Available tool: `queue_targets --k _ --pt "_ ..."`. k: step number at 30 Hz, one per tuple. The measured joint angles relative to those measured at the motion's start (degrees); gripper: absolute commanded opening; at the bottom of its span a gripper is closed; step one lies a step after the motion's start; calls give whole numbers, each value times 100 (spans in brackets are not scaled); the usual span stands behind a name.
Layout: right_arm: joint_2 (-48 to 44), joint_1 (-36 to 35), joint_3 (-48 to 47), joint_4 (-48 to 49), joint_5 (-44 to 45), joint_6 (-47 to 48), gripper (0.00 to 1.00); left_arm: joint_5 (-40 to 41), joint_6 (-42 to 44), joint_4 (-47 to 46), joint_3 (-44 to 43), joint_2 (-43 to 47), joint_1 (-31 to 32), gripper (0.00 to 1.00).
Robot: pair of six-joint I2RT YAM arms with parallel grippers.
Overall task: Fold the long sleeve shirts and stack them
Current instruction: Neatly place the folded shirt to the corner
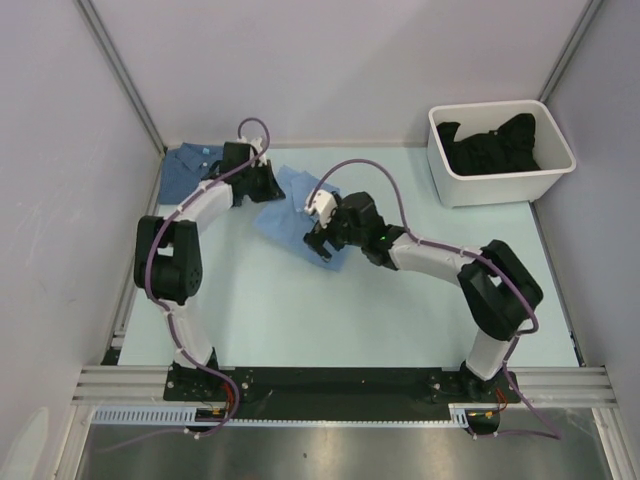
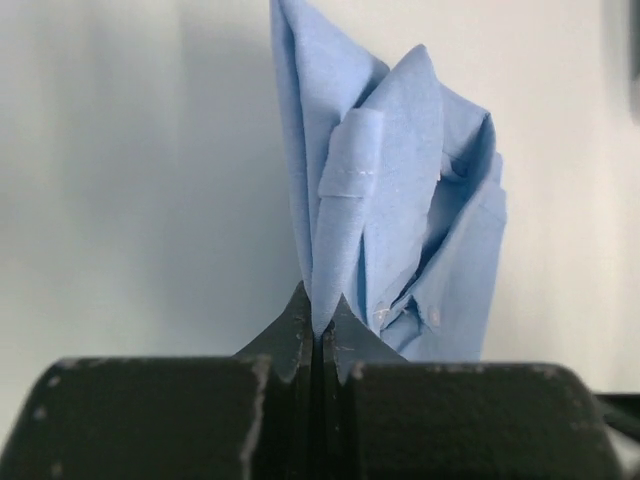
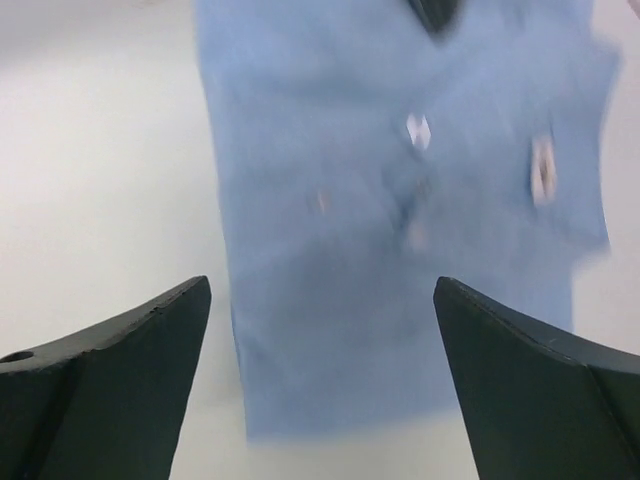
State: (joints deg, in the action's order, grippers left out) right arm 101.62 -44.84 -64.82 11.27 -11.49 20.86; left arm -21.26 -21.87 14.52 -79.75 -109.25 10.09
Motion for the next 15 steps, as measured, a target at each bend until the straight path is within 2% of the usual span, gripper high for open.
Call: queue_targets --k 5,11,15 --pt "-470 557 387 -387 55 -227 100 542 1108 656 -1366 -459 -192 0" --pt "-577 767 588 -702 52 -262 100 802 2044 1161 -2940 -1154 -608 0" --pt "-608 815 643 -815 55 -260 100 920 2605 1434 -3488 -1303 -848 0"
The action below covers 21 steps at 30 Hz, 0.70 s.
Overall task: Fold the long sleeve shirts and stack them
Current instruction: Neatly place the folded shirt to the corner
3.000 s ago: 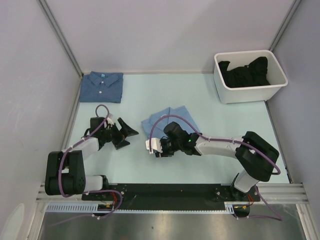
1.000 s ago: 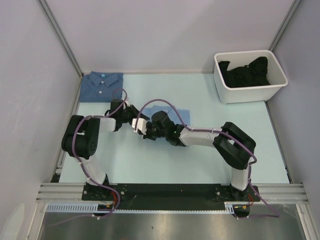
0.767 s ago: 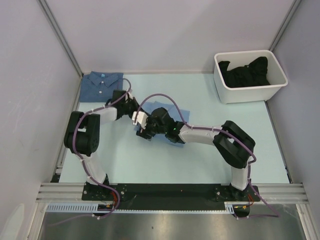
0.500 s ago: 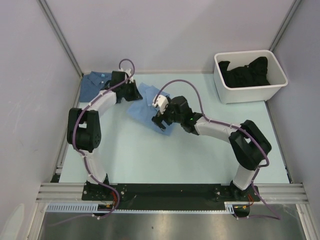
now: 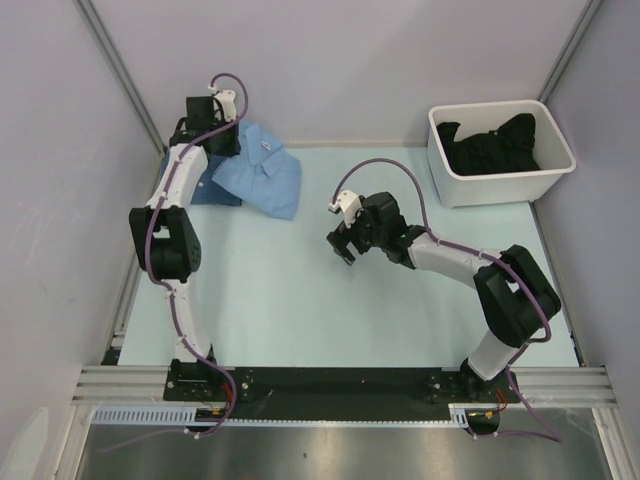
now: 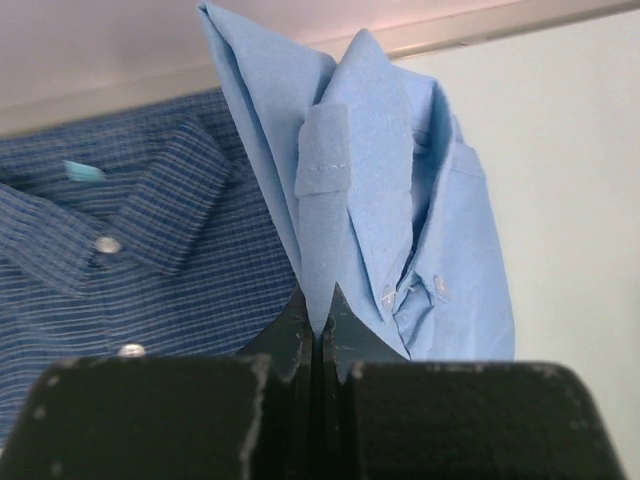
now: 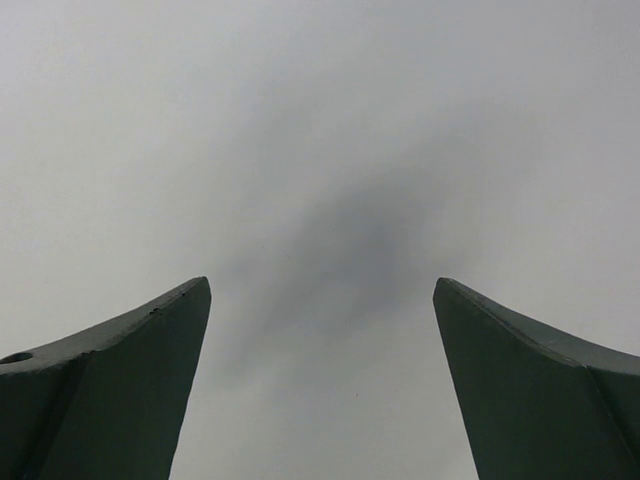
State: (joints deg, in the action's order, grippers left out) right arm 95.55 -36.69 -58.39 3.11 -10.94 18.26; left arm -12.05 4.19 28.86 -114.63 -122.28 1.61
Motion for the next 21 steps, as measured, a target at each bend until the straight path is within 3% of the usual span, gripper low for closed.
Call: queue_targets --k 10,21 --pt "-278 33 125 -111 7 85 100 116 841 227 -525 0 -337 0" --pt "-302 33 214 -201 85 131 100 105 1141 345 -560 42 -627 0"
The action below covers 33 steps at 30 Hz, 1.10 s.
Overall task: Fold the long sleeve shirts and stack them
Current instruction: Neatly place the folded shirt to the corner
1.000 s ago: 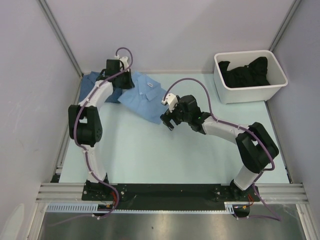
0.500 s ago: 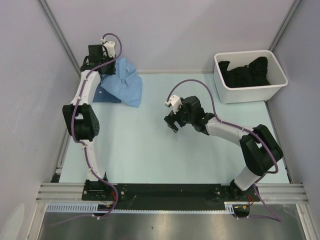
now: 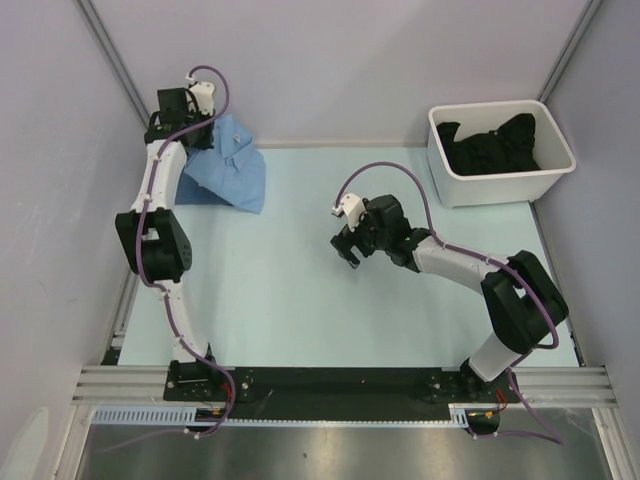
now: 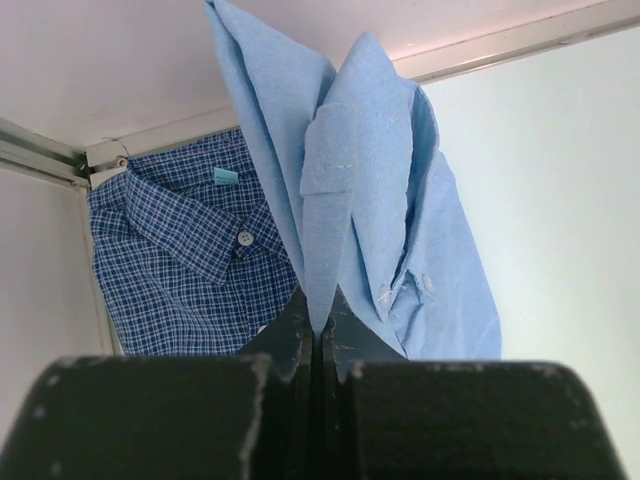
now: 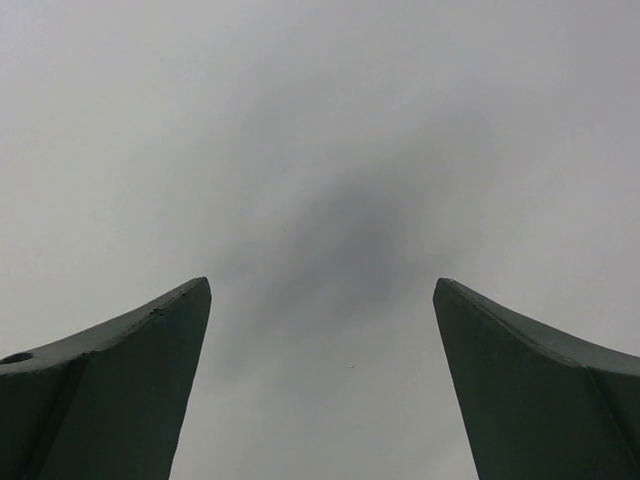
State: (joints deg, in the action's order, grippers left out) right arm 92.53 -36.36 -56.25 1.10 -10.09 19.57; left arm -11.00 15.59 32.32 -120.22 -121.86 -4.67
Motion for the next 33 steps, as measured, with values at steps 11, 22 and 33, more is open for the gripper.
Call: queue_targets --k 11,22,33 --pt "0 -4 -2 -2 72 20 100 -212 -326 92 -66 229 -46 0" --pt "17 -33 -52 2 81 46 100 -275 -411 98 -66 282 -343 0" --pt "114 -55 -162 -20 129 52 100 -345 -407 -507 -205 -304 -763 0"
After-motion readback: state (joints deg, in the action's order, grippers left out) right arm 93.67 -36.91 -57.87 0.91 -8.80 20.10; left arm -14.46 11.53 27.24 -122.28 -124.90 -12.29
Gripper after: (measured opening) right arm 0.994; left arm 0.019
